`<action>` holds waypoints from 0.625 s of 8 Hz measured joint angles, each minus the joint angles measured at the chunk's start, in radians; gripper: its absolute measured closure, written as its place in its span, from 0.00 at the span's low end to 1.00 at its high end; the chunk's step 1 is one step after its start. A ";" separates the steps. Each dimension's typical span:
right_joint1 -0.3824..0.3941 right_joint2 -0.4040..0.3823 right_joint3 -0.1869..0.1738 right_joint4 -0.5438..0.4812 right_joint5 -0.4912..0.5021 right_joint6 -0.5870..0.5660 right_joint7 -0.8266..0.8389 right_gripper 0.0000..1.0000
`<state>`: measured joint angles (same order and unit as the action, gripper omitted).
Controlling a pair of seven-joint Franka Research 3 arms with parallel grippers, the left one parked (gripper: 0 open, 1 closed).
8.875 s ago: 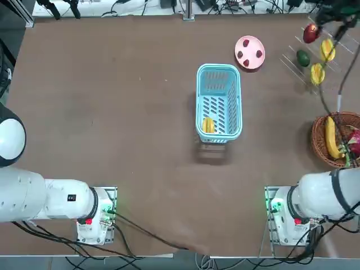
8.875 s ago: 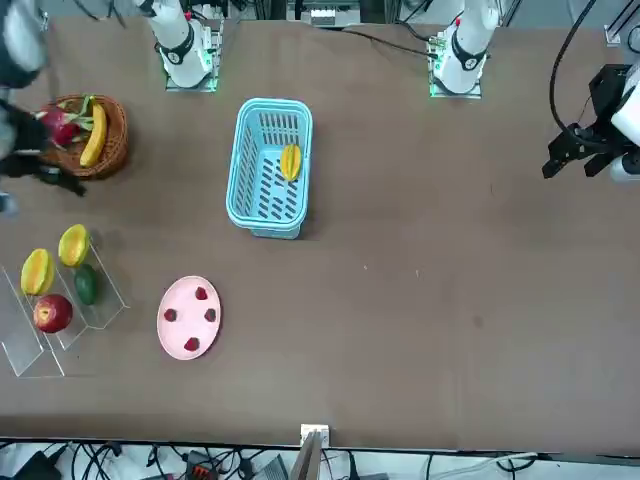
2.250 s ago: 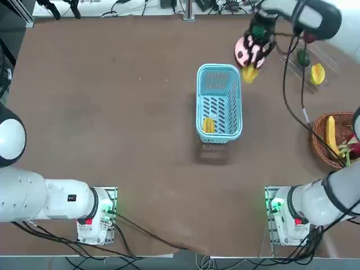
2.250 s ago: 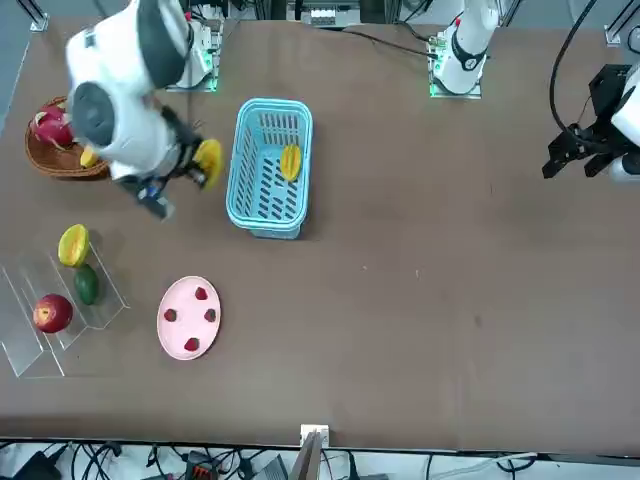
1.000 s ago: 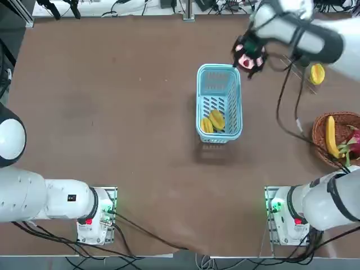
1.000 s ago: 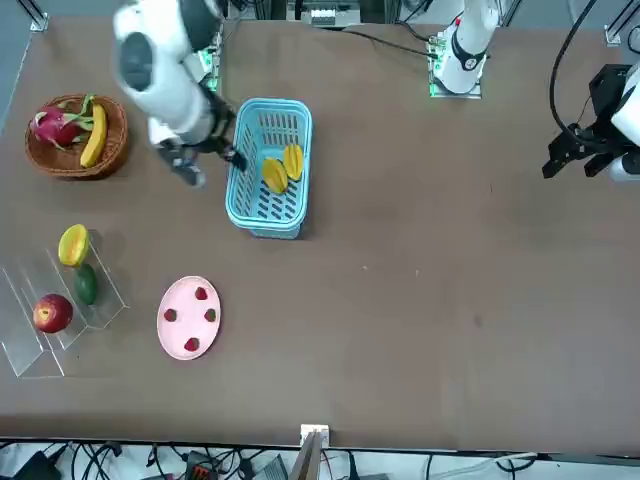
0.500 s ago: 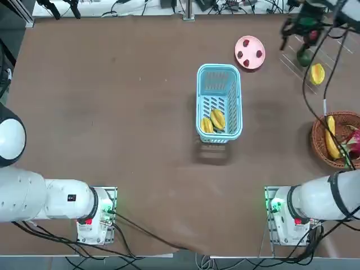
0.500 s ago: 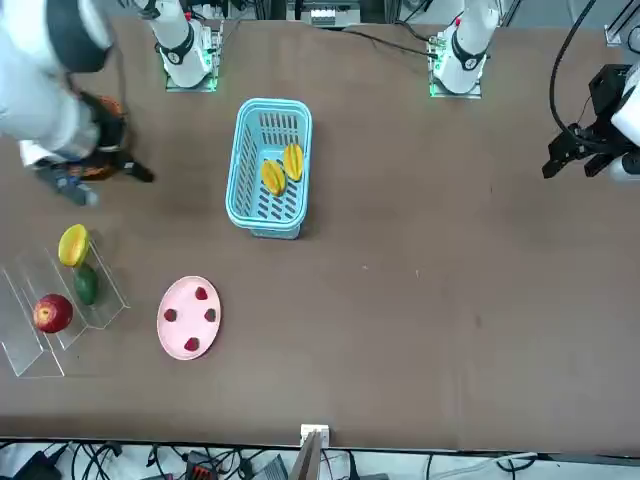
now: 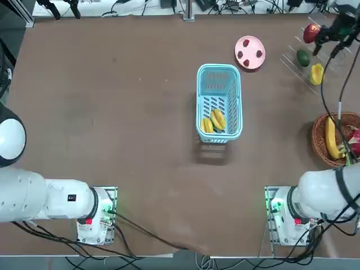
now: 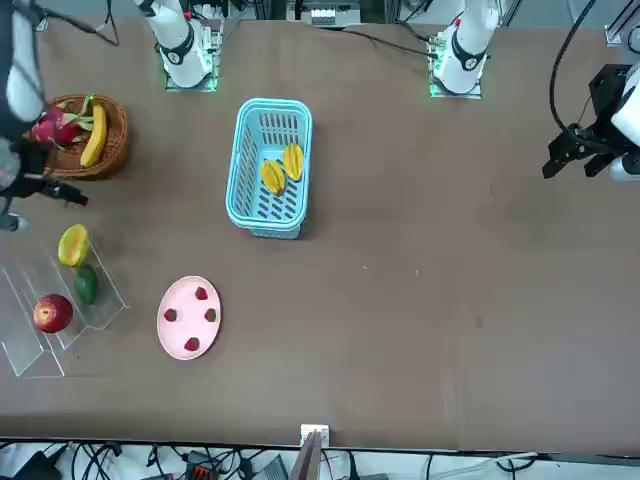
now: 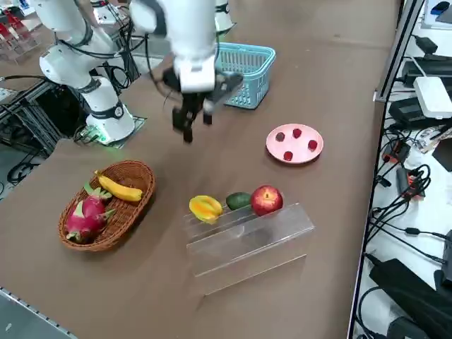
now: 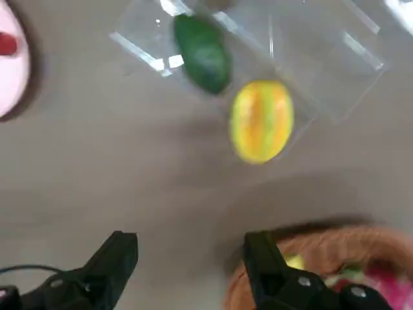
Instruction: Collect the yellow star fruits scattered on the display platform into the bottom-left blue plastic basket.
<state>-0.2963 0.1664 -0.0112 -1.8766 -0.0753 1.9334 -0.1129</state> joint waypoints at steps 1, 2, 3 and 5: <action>-0.059 0.043 0.000 -0.005 0.000 0.074 -0.088 0.00; -0.105 0.080 0.000 -0.016 0.000 0.148 -0.147 0.00; -0.131 0.107 0.001 -0.033 0.000 0.221 -0.172 0.00; -0.142 0.129 0.005 -0.076 0.000 0.334 -0.175 0.00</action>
<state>-0.4385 0.2954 -0.0060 -1.9522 -0.0750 2.2673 -0.2876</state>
